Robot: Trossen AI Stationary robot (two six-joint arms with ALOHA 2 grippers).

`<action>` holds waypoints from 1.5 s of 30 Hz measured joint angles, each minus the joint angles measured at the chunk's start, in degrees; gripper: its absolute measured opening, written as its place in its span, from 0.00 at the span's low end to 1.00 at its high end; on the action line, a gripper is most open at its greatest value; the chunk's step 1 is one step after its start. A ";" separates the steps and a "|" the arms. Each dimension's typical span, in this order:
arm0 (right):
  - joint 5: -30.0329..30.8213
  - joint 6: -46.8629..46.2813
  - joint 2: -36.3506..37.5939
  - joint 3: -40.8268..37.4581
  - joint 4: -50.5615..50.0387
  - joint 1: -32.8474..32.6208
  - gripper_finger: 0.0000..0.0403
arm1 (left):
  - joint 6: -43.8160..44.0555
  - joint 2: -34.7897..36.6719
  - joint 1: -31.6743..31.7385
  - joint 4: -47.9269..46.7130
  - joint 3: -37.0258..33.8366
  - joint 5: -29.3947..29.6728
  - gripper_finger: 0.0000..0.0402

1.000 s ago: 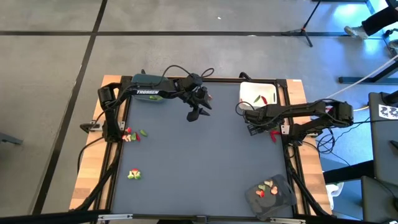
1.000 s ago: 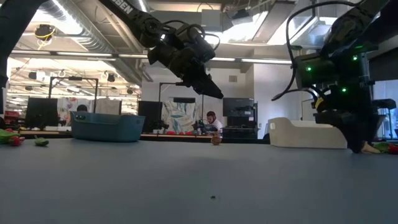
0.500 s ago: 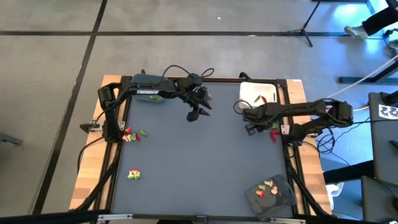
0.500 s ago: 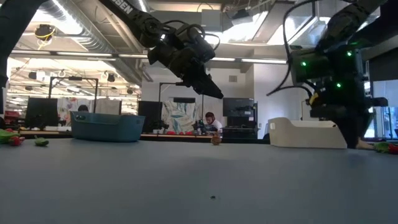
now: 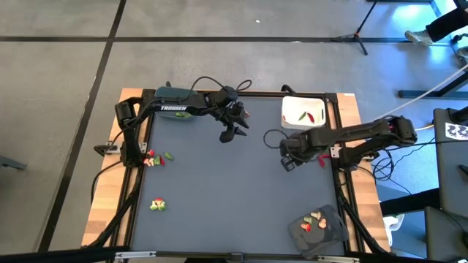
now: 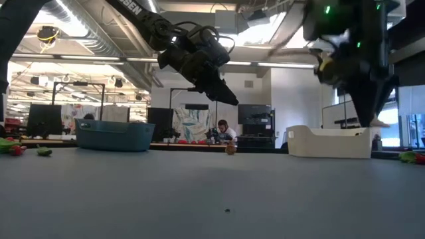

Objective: Sort produce into baskets
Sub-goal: Put the brown mushroom into the black bin

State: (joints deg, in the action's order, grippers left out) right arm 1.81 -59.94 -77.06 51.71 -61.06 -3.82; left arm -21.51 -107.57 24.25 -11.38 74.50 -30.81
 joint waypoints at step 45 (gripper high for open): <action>-10.63 -56.54 -5.47 3.57 9.57 -49.91 0.47 | -0.01 0.00 -0.66 1.55 0.00 0.00 0.42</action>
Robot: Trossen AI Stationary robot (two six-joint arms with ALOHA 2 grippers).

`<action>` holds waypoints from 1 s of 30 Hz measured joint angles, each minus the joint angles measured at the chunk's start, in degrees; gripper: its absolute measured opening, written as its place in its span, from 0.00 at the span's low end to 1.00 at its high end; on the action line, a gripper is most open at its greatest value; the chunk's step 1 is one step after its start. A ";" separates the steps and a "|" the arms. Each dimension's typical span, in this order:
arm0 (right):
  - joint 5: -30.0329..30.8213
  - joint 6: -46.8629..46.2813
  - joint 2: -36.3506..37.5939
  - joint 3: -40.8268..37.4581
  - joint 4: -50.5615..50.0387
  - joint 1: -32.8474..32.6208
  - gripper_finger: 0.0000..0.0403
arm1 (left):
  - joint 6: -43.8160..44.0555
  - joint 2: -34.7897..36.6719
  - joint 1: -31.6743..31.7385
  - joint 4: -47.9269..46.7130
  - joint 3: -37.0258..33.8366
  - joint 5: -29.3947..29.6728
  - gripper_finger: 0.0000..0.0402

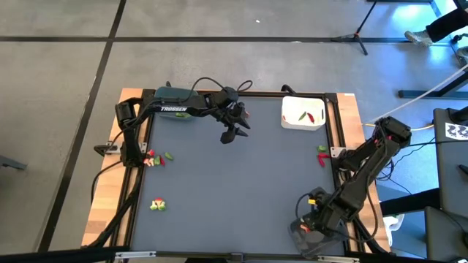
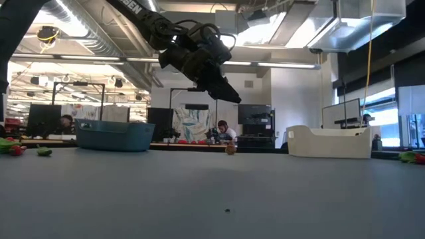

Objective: Sort produce into baskets
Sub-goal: Put the brown mushroom into the black bin

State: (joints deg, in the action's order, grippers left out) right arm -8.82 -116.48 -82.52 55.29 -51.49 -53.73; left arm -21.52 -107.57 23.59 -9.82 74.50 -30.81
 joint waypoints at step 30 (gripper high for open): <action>39.31 40.96 4.66 4.39 0.30 24.56 0.55 | 10.71 -11.89 5.63 -8.86 13.64 25.24 0.42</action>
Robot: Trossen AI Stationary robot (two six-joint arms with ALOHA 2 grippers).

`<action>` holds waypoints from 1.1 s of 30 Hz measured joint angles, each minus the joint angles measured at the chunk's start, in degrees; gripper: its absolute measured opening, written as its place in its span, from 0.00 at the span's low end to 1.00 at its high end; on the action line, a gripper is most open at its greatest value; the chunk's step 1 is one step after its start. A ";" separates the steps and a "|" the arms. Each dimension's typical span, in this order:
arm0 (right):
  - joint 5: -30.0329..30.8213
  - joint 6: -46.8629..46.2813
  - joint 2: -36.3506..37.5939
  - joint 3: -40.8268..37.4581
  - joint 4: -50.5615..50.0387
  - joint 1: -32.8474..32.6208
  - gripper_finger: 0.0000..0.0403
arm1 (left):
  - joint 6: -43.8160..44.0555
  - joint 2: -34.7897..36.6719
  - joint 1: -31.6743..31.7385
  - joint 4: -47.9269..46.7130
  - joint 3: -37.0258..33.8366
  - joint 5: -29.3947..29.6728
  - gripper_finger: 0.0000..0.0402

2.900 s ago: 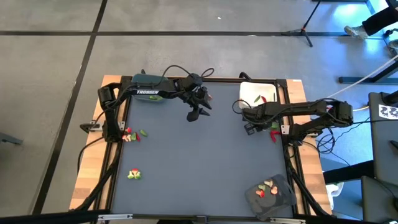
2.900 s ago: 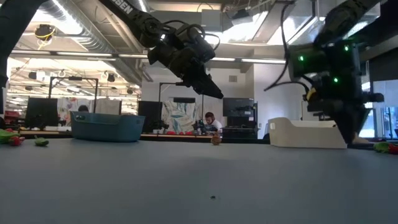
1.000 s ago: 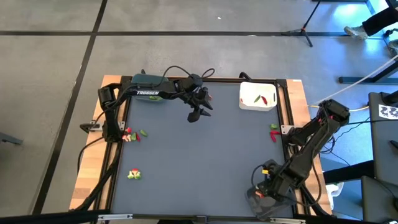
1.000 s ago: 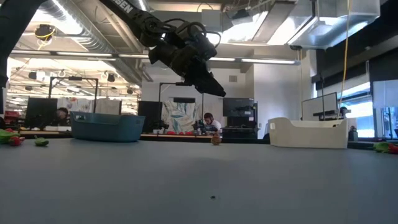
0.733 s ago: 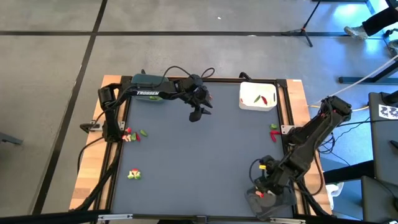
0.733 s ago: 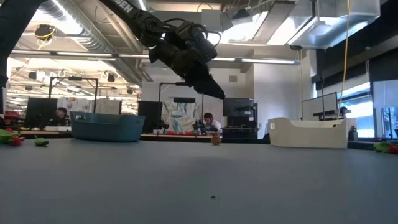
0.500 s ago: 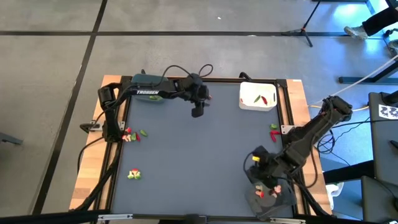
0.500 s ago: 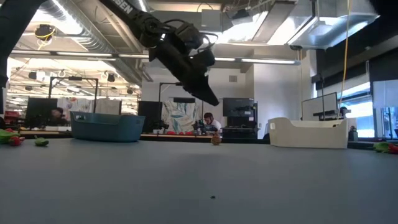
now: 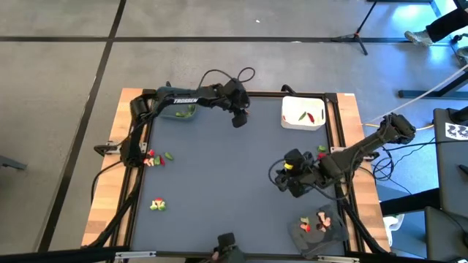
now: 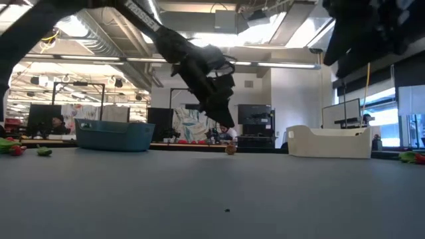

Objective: Sort produce into baskets
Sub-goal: Put the brown mushroom into the black bin

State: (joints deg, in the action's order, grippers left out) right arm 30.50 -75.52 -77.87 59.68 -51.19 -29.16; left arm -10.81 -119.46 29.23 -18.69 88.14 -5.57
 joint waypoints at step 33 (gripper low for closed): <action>-0.04 5.37 -0.02 -0.07 0.07 1.09 0.55 | -6.63 -13.33 2.24 -38.44 22.82 -6.62 0.31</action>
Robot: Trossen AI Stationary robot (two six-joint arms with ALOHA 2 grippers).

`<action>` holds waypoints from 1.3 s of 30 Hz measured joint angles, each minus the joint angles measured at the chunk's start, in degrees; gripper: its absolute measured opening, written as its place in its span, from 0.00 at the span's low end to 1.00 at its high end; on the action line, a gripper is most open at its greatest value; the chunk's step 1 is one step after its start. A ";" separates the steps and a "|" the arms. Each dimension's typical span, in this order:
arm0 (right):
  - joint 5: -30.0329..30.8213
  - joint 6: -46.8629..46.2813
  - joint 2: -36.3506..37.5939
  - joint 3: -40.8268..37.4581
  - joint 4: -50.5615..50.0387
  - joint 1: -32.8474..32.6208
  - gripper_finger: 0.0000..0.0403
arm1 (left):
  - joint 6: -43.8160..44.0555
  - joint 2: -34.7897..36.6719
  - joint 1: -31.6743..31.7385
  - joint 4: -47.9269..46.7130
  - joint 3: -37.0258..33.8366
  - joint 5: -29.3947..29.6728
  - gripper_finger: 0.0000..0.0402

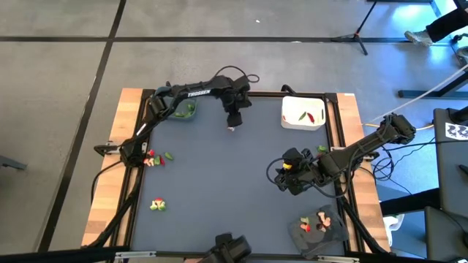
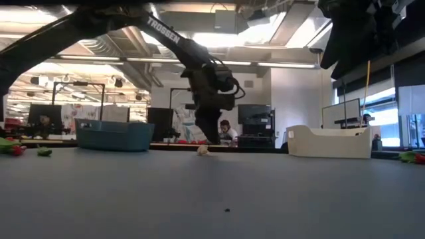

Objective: Sort produce into baskets
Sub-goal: Put the brown mushroom into the black bin

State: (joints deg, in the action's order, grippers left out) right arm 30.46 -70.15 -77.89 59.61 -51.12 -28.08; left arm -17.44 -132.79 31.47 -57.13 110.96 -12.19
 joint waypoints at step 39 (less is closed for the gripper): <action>0.00 1.66 0.00 -0.02 -0.04 0.00 0.55 | 5.66 1.03 -6.36 -14.70 -0.66 16.33 0.31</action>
State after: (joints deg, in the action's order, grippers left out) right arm 30.46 -68.49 -77.89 59.59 -51.16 -28.08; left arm -11.78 -131.75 25.12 -71.83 110.30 4.14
